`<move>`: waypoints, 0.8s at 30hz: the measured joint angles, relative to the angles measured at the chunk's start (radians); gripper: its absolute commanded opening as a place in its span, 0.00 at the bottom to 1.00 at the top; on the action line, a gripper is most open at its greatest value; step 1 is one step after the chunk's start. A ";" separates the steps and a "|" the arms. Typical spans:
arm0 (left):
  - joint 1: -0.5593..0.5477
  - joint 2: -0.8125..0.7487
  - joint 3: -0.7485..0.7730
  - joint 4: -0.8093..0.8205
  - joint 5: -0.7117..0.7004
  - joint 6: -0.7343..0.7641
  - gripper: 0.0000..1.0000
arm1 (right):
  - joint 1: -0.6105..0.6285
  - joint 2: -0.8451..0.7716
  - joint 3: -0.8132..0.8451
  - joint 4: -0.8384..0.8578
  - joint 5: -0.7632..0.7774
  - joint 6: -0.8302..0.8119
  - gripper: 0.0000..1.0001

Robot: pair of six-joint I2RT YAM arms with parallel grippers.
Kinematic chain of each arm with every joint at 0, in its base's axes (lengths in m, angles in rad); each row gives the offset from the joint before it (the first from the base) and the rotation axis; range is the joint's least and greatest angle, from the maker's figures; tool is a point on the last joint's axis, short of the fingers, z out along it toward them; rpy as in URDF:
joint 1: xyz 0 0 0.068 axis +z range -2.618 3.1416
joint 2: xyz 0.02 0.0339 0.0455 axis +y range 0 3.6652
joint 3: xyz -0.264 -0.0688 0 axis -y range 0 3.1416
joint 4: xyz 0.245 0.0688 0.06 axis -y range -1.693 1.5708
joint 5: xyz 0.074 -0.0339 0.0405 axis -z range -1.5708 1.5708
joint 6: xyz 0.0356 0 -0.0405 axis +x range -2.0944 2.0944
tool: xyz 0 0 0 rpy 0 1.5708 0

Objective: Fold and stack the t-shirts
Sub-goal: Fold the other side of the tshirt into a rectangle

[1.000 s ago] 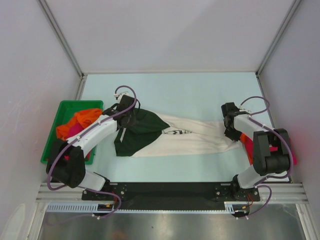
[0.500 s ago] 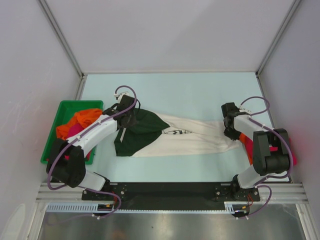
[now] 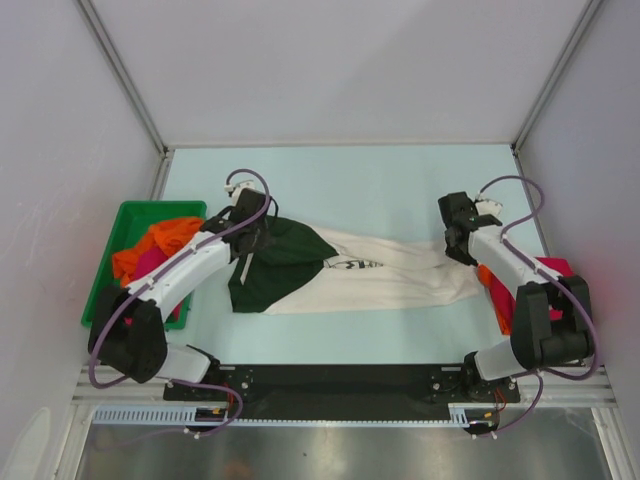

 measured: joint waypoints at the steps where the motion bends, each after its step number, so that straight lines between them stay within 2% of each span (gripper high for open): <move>1: 0.000 -0.013 0.003 -0.003 -0.006 0.000 0.00 | -0.001 -0.011 0.029 -0.008 0.005 0.000 0.00; 8: 0.000 -0.104 0.050 -0.031 -0.051 0.000 0.00 | -0.006 -0.050 0.146 -0.032 0.030 -0.003 0.00; 19: 0.000 -0.262 0.043 -0.142 -0.095 -0.004 0.00 | -0.059 -0.094 0.132 -0.107 0.030 -0.007 0.00; 24: 0.000 -0.323 -0.011 -0.179 -0.092 -0.018 0.00 | -0.058 -0.126 0.101 -0.121 0.026 -0.004 0.00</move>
